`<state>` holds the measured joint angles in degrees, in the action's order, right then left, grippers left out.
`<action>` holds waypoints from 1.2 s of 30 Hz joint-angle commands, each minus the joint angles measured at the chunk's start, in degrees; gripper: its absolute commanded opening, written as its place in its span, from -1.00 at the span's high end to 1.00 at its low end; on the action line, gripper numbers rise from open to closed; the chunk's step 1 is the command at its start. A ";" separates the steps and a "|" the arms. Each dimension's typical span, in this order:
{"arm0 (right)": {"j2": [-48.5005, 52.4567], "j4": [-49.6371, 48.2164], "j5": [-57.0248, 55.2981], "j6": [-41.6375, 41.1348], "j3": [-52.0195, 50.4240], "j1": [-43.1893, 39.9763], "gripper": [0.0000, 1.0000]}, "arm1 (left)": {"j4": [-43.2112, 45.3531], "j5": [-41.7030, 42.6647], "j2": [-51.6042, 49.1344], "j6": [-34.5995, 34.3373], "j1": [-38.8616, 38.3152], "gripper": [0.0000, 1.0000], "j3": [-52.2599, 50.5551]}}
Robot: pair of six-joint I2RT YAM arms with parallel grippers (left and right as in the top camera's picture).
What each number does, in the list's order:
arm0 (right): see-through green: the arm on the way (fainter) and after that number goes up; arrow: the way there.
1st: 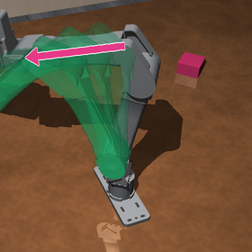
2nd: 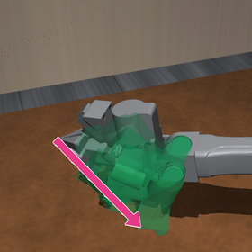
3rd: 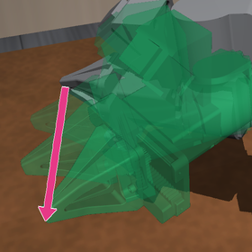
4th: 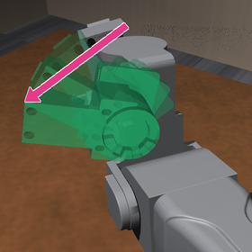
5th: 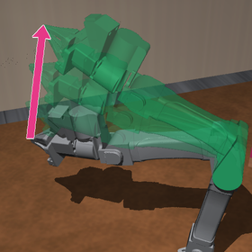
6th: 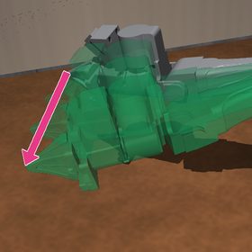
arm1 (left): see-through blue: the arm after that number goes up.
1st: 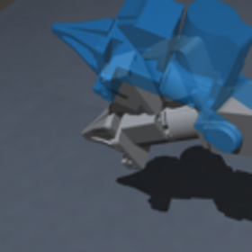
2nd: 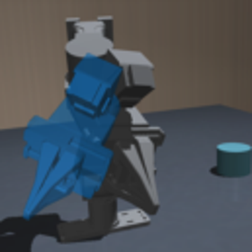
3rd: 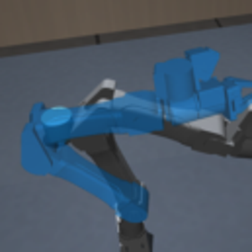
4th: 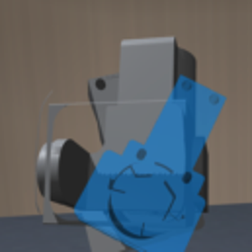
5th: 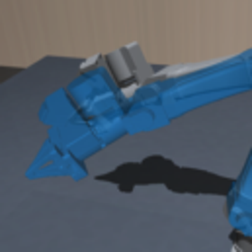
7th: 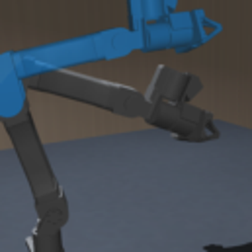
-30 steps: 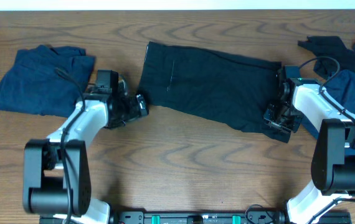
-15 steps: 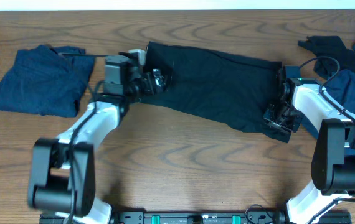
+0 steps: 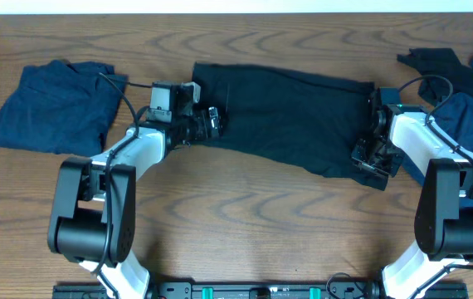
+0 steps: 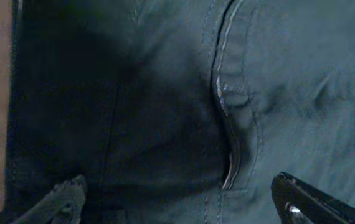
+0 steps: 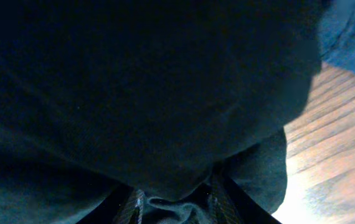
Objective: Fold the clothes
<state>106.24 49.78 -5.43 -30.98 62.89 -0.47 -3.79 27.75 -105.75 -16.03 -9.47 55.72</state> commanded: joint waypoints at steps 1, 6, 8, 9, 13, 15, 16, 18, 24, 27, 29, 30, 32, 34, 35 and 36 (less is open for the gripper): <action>0.68 -1.31 -2.05 0.37 -0.55 -0.33 0.30 | -9.22 -0.35 -2.47 -0.42 0.17 -0.84 -2.89; 0.24 -1.16 -2.10 3.10 0.98 -0.76 0.31 | -17.22 -2.05 -2.14 0.57 0.26 -0.67 -2.93; -0.07 -0.57 -2.12 4.07 1.66 -0.74 0.32 | -21.05 -4.50 -1.57 0.55 0.57 -0.63 -2.93; -0.24 -0.15 -2.12 4.52 2.05 -0.74 0.31 | -23.39 -5.90 -1.05 0.55 0.90 -0.62 -2.93; -1.53 1.46 -2.08 4.96 3.48 -0.74 0.33 | -29.11 -10.40 2.23 0.55 3.19 -0.60 -2.93; -2.71 2.47 -2.08 4.96 4.33 -0.52 0.33 | -30.51 -10.80 4.90 0.55 5.07 -0.60 -2.93; -3.37 2.82 -1.95 4.96 4.72 -0.39 0.33 | -30.75 -10.73 6.25 0.55 5.97 -0.60 -2.93; -5.05 2.95 -1.11 6.40 5.55 0.00 0.33 | -30.42 -10.67 8.96 0.55 7.43 -0.61 -2.93; -11.02 0.35 3.50 14.19 11.67 1.33 0.34 | -26.43 -10.23 18.34 0.96 7.43 -0.73 -2.93; -12.63 -1.75 13.35 21.64 14.88 2.01 0.60 | -23.58 -10.23 22.45 0.96 6.80 -0.81 -2.93; -12.57 -1.88 19.10 25.18 16.33 2.47 0.79 | -21.79 -10.23 23.82 0.74 6.25 -0.80 -2.93; -12.39 -2.19 21.44 26.93 16.28 2.97 0.92 | -21.11 -10.23 23.91 0.59 5.84 -0.80 -2.93; -11.52 -2.23 22.95 28.55 16.17 3.89 0.98 | -20.35 -10.25 23.41 0.26 4.94 -0.79 -2.93; -9.77 -2.32 24.04 30.75 16.17 5.29 0.98 | -19.43 -10.25 22.32 0.31 3.74 -0.79 -2.93; -8.72 -2.51 24.65 31.87 16.17 6.05 0.98 | -18.82 -10.27 21.62 0.33 3.15 -0.79 -2.93; -7.41 -2.93 25.40 33.07 16.17 6.97 0.98 | -17.92 -10.27 20.59 0.33 2.49 -0.80 -2.93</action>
<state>95.33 47.11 14.33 -4.51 79.18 4.19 -22.74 17.98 -83.02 -15.20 -5.54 52.75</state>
